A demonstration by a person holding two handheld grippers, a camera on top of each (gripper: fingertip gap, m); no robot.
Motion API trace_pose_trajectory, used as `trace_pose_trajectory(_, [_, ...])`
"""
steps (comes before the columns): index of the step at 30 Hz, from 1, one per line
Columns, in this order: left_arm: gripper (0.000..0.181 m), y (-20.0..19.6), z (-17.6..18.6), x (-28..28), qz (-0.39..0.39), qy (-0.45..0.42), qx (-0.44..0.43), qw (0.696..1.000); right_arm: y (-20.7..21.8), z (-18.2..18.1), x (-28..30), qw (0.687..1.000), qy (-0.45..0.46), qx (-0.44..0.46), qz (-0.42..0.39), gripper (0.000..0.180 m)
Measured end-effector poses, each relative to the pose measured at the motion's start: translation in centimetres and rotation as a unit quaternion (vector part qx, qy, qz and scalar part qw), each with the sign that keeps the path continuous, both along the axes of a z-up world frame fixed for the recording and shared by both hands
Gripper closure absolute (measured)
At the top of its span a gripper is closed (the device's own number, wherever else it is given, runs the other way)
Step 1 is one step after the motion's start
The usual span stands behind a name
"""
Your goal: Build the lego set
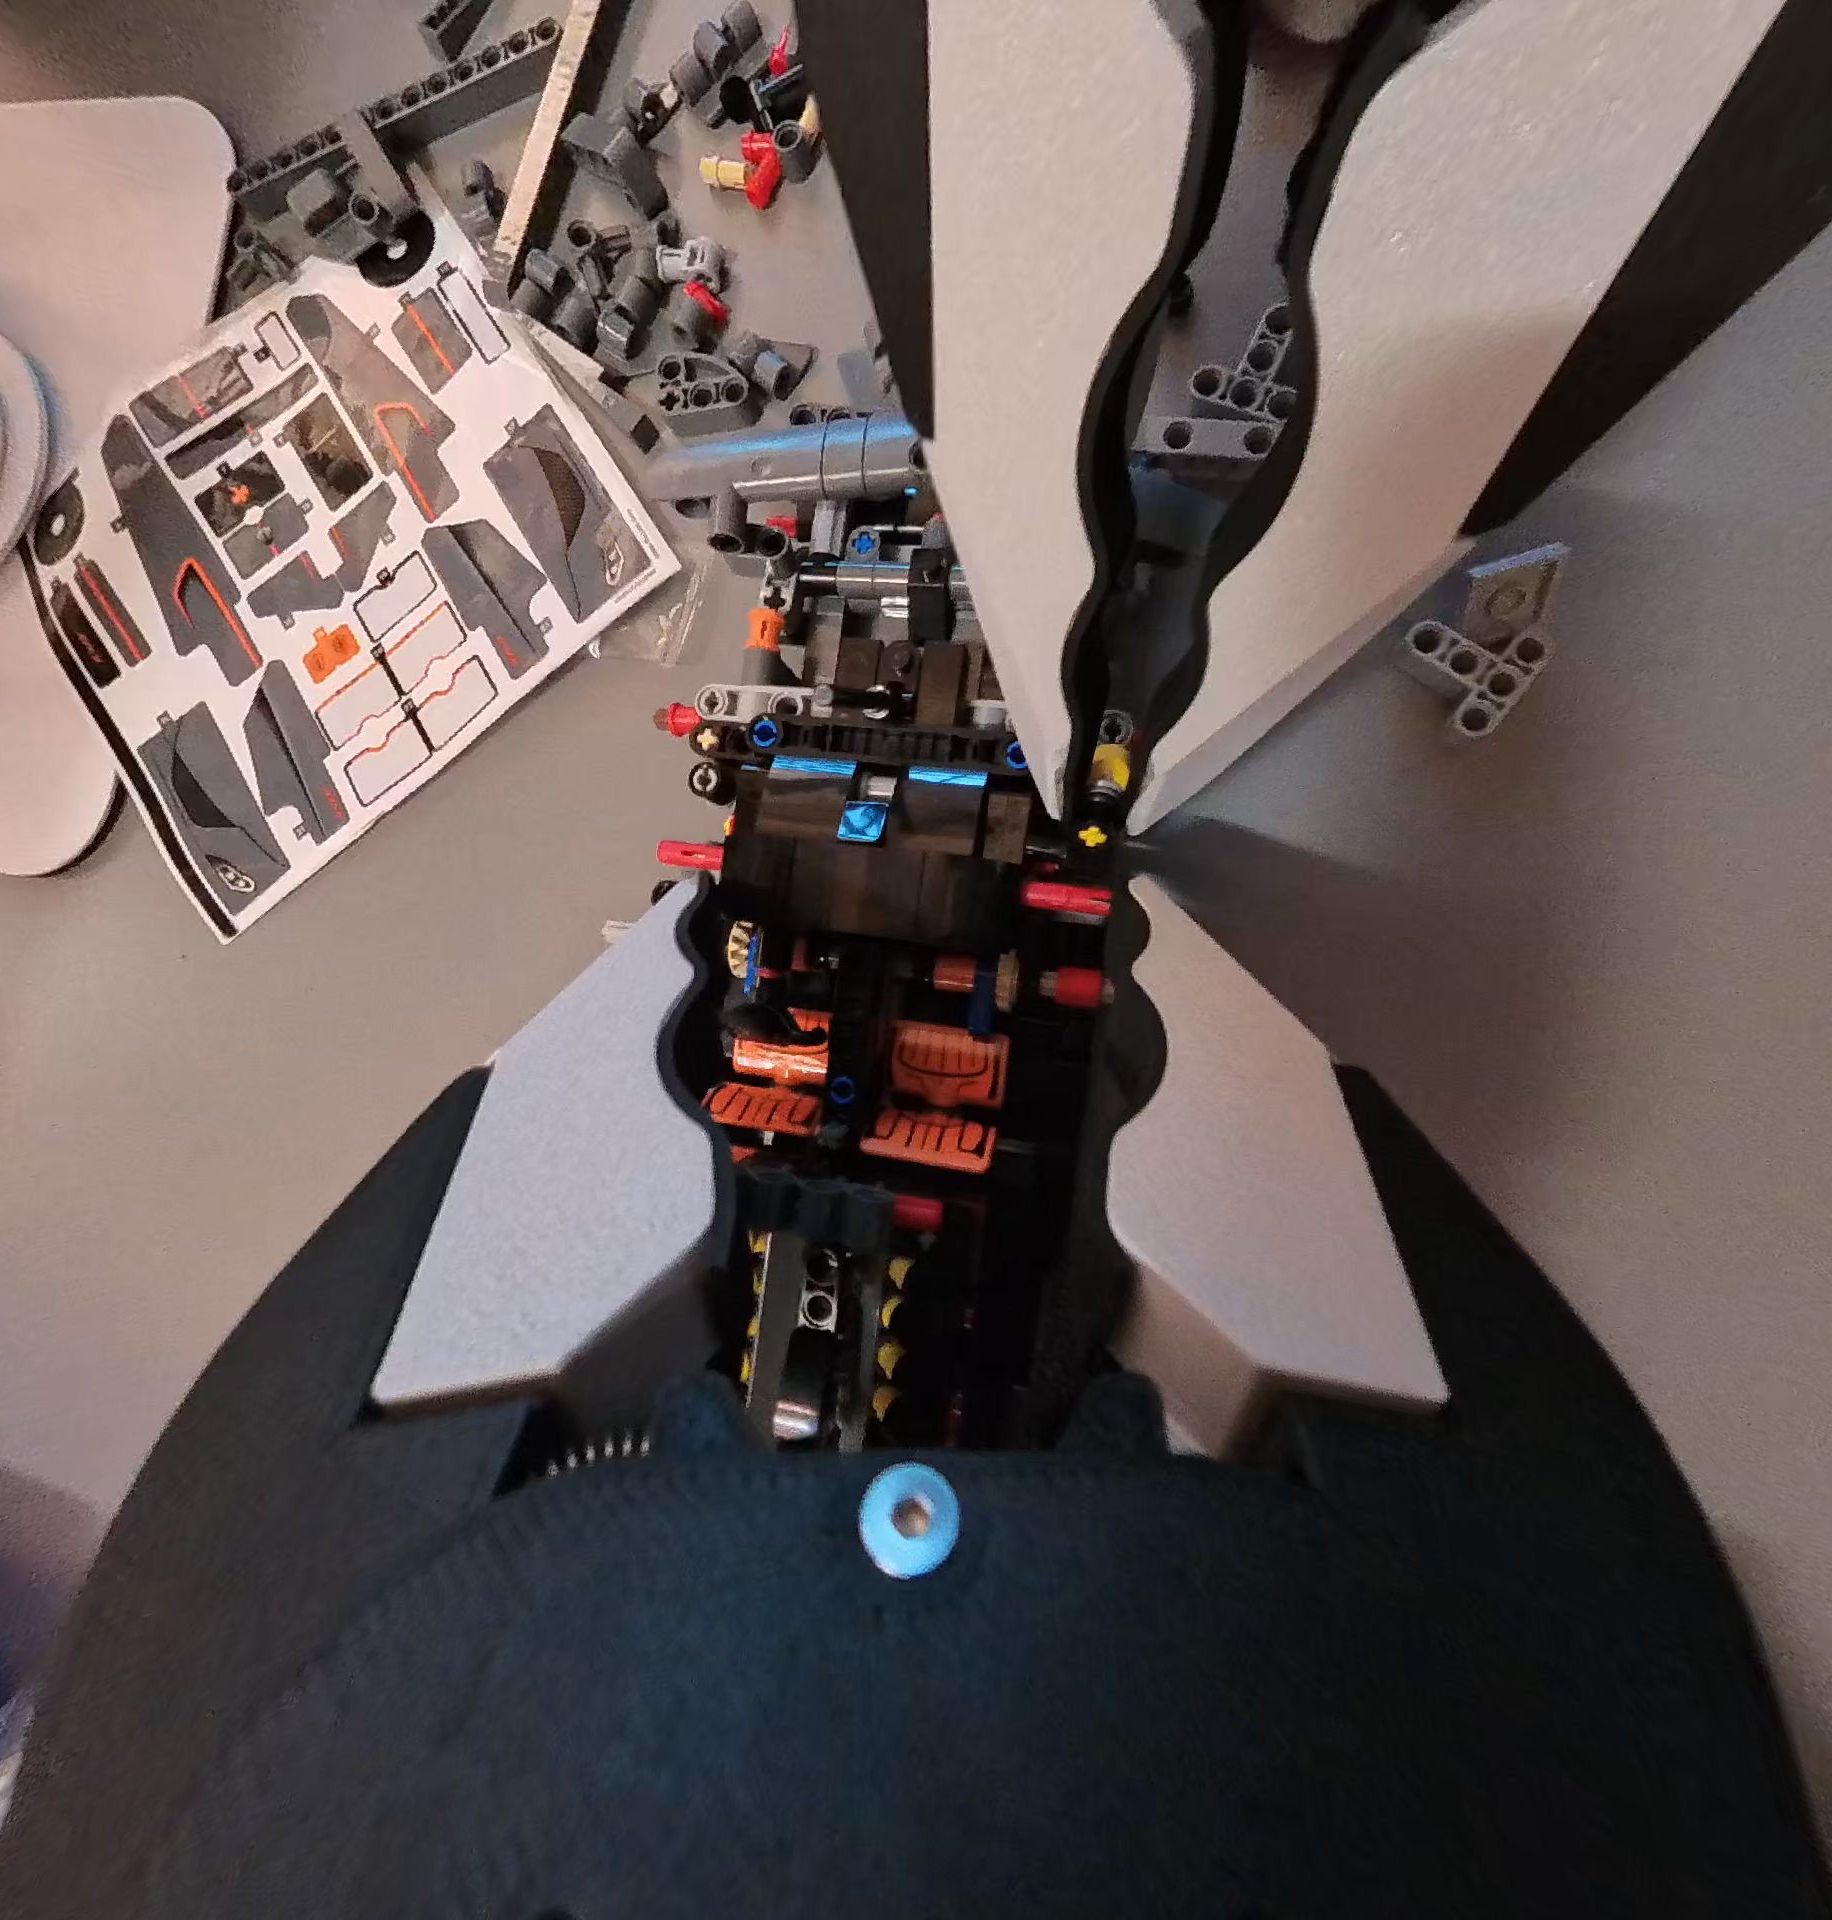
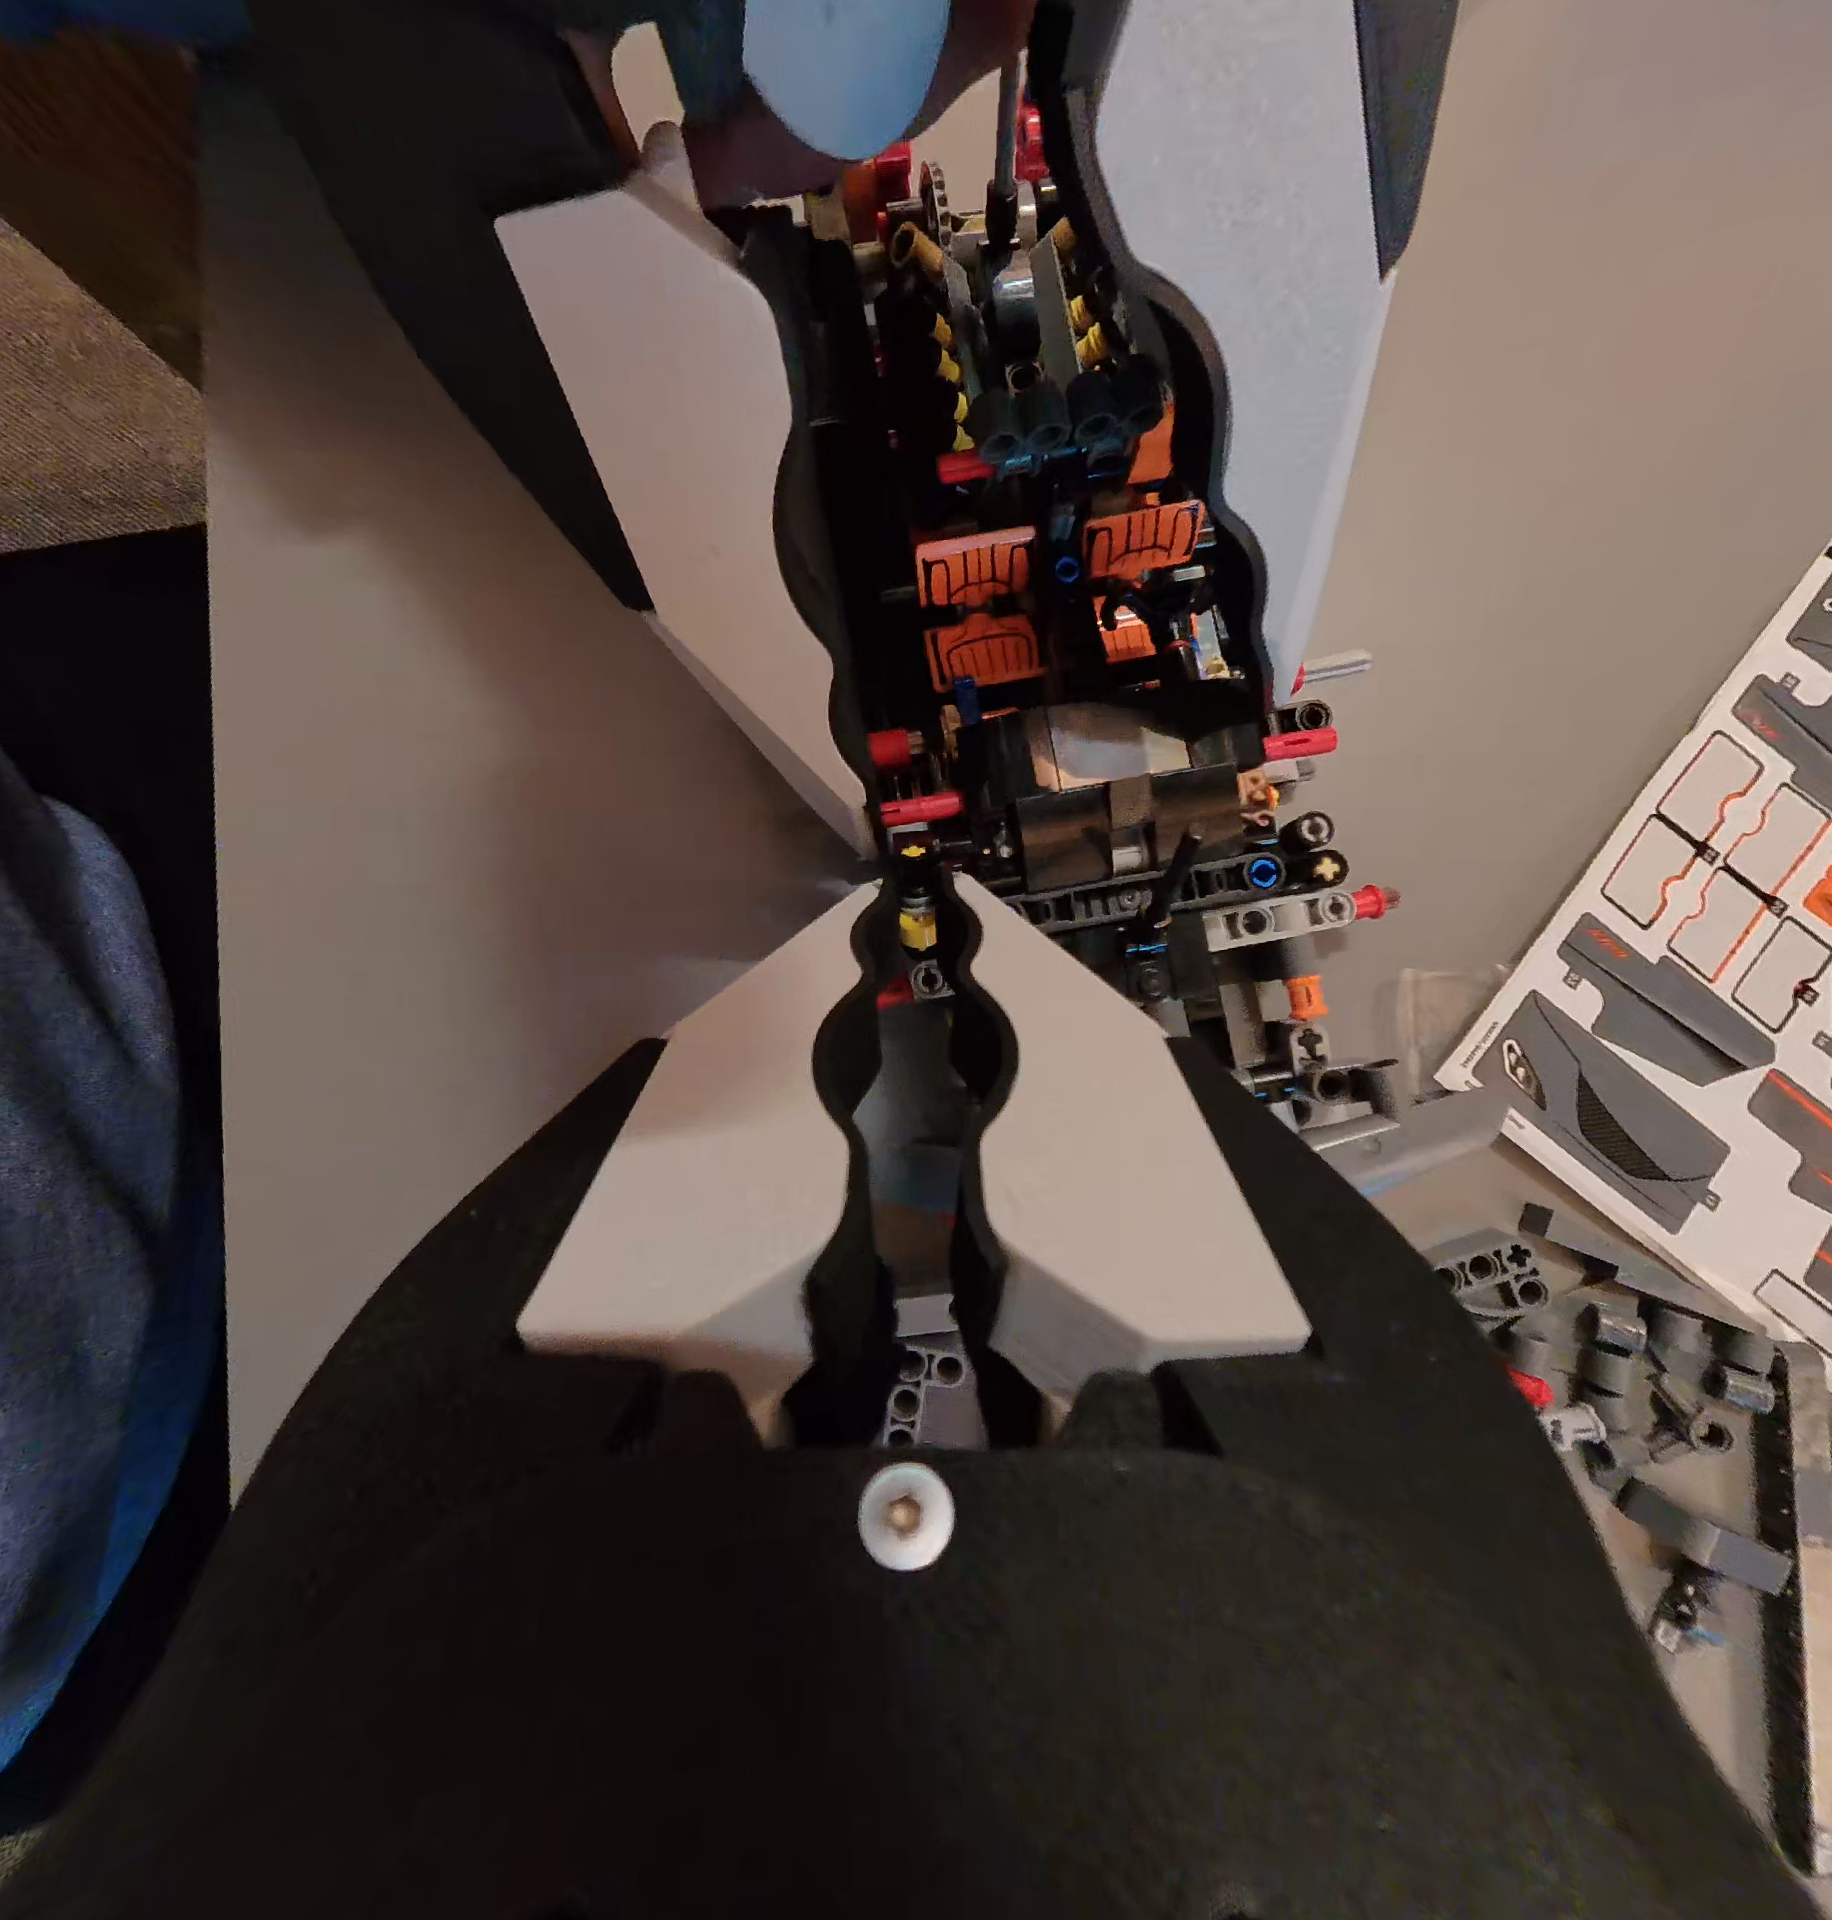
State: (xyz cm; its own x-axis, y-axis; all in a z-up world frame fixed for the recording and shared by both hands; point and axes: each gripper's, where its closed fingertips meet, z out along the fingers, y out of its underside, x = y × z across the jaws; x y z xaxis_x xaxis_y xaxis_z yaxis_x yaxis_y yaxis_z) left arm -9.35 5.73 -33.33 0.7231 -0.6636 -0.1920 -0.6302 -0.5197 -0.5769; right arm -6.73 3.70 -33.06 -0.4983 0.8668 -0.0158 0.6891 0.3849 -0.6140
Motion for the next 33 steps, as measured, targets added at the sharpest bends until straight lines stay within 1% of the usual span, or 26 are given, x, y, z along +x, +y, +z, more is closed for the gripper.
trace_pose_trajectory(1, [0.109, 0.04, 0.01, 0.0, -0.001, -0.001, -0.001, 1.0, 0.02, 0.02, 0.03, 1.0, 0.002, -0.004, 0.002, 0.176])
trace_pose_trajectory(6, [0.108, 0.23, -0.04, 0.16, -0.006, 0.004, -0.004, 1.0, 0.1, -0.01, 0.07, 1.0, 0.006, -0.007, 0.009, 0.176])
trace_pose_trajectory(11, [0.106, 0.41, 0.25, 0.28, -0.023, 0.029, -0.001, 0.999, 0.22, 0.03, 0.07, 1.0, 0.01, -0.016, 0.009, 0.176])
trace_pose_trajectory(13, [0.109, 0.38, 0.1, 0.52, -0.03, 0.025, -0.012, 0.999, 0.22, 0.03, 0.09, 1.0, 0.012, -0.016, 0.009, 0.176])
trace_pose_trajectory(19, [0.11, 0.57, 0.05, 0.55, -0.035, 0.027, -0.018, 0.999, 0.35, 0.19, 0.15, 1.0, 0.016, -0.017, 0.011, 0.176])
trace_pose_trajectory(33, [0.112, 0.59, 0.01, 0.74, -0.034, 0.028, 0.0, 0.999, 0.42, 0.0, 0.2, 1.0, 0.006, -0.007, 0.02, 0.176])
